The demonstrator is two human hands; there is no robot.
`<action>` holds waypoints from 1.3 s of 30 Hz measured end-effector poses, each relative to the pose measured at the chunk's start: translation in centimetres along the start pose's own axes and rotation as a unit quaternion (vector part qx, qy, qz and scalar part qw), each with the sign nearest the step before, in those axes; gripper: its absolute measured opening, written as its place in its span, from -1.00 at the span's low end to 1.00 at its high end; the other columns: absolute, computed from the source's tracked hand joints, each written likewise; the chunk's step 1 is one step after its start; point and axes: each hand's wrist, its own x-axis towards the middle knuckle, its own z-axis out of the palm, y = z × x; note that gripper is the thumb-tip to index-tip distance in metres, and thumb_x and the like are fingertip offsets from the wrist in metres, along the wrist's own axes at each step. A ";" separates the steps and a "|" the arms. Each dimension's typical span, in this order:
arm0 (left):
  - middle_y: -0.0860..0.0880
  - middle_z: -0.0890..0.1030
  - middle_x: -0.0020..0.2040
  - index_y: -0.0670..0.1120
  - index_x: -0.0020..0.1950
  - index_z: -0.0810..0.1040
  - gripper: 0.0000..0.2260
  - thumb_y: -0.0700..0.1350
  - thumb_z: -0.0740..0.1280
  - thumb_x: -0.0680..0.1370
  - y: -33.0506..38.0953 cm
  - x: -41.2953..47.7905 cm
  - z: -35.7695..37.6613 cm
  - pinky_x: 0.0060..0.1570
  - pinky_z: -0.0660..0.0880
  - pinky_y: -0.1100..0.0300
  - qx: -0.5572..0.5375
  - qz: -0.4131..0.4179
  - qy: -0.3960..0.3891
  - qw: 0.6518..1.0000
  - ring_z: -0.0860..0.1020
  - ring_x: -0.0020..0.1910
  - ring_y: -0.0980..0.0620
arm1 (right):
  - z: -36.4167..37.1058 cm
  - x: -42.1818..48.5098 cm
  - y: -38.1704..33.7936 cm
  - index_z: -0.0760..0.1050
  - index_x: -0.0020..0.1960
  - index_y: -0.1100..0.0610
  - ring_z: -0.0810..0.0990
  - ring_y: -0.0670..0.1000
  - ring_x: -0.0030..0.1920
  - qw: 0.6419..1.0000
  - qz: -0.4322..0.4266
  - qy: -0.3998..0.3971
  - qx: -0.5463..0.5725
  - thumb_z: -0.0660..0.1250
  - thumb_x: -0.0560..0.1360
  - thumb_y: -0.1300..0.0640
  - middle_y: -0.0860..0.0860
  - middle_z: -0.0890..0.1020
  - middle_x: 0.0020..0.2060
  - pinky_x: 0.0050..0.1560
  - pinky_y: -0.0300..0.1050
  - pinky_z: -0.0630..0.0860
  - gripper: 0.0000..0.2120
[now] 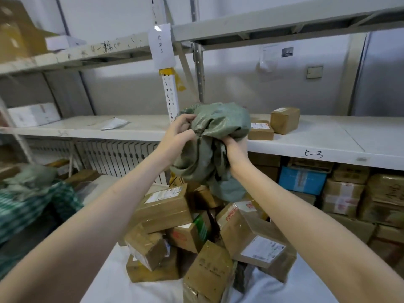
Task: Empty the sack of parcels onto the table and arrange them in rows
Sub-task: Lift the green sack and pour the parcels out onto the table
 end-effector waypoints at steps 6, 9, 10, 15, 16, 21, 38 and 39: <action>-0.09 0.25 0.42 -0.05 0.49 0.20 -0.13 0.18 0.53 0.32 -2.7 -1.2 -1.0 0.42 0.22 -0.05 0.280 -0.029 0.260 0.924 0.24 0.43 -0.09 | 1.0 1.8 0.8 0.54 0.18 0.10 0.63 0.18 0.10 0.984 0.110 0.040 0.133 0.50 0.18 -0.04 0.15 0.66 0.07 0.15 0.22 0.55 -0.41; -0.16 0.06 0.53 0.00 0.57 -0.12 0.17 0.24 0.57 0.21 -3.3 -1.6 -2.9 0.43 0.13 -0.21 0.207 -0.197 0.279 0.917 0.09 0.51 -0.19 | 1.8 1.8 1.0 0.54 0.21 0.13 0.63 0.21 0.11 0.973 0.160 0.040 0.161 0.47 0.19 -0.10 0.18 0.66 0.09 0.19 0.24 0.52 -0.36; -0.16 0.06 0.54 0.02 0.56 -0.19 0.18 0.20 0.57 0.23 -3.3 -1.8 -3.4 0.41 0.12 -0.27 0.110 -0.254 0.256 0.926 0.11 0.51 -0.21 | 2.3 1.4 0.8 0.56 0.18 0.15 0.61 0.21 0.13 0.970 0.174 0.019 0.170 0.41 0.32 -0.10 0.19 0.65 0.09 0.24 0.21 0.49 -0.49; -0.13 0.51 0.34 -0.02 0.47 0.26 0.11 0.17 0.66 0.01 -5.3 -2.9 -5.8 -0.07 0.53 -0.28 -0.311 -0.292 0.105 0.898 0.55 0.17 -0.19 | 6.1 1.3 1.1 0.57 0.12 0.15 0.55 0.19 0.18 0.954 0.210 -0.051 0.206 0.15 0.58 -0.06 0.17 0.62 0.10 0.36 0.15 0.38 -0.65; -0.13 0.58 0.26 -0.04 0.42 0.37 0.13 0.16 0.68 -0.10 -5.7 -3.0 -6.4 -0.06 0.55 -0.23 -0.342 -0.271 0.092 0.895 0.58 0.14 -0.18 | 7.2 1.2 1.1 0.56 0.15 0.14 0.55 0.18 0.18 0.953 0.213 -0.062 0.206 0.14 0.58 -0.08 0.17 0.62 0.11 0.35 0.14 0.39 -0.63; -0.13 0.66 0.14 -0.11 0.27 0.55 -0.22 0.06 0.65 0.10 -6.8 -2.7 -10.8 0.07 0.53 -0.05 -0.453 -0.186 0.101 0.866 0.64 0.10 -0.13 | 12.4 1.4 2.3 0.52 0.19 0.14 0.56 0.14 0.12 0.953 0.234 -0.109 0.155 0.09 0.58 -0.17 0.13 0.62 0.07 0.09 0.06 0.51 -0.55; -0.09 0.66 0.12 -0.07 0.34 0.45 -0.02 -0.15 0.65 -0.08 -15.5 4.7 -35.2 -0.06 0.59 -0.22 -0.341 -0.125 0.285 0.887 0.67 -0.01 -0.14 | 28.7 3.1 13.4 -0.13 0.55 0.05 0.11 0.06 0.46 0.911 -0.081 -0.086 -0.395 0.54 0.33 -0.02 0.08 0.05 0.48 0.43 -0.01 0.14 0.07; -0.09 0.66 0.12 -0.06 0.34 0.46 -0.01 -0.14 0.67 -0.09 -16.8 5.2 -36.0 -0.05 0.58 -0.24 -0.340 -0.130 0.281 0.888 0.67 0.00 -0.15 | 29.3 3.3 14.0 -0.18 0.55 0.04 0.04 0.07 0.50 0.895 -0.079 -0.091 -0.429 0.56 0.28 -0.14 0.06 -0.04 0.51 0.45 0.04 0.11 0.16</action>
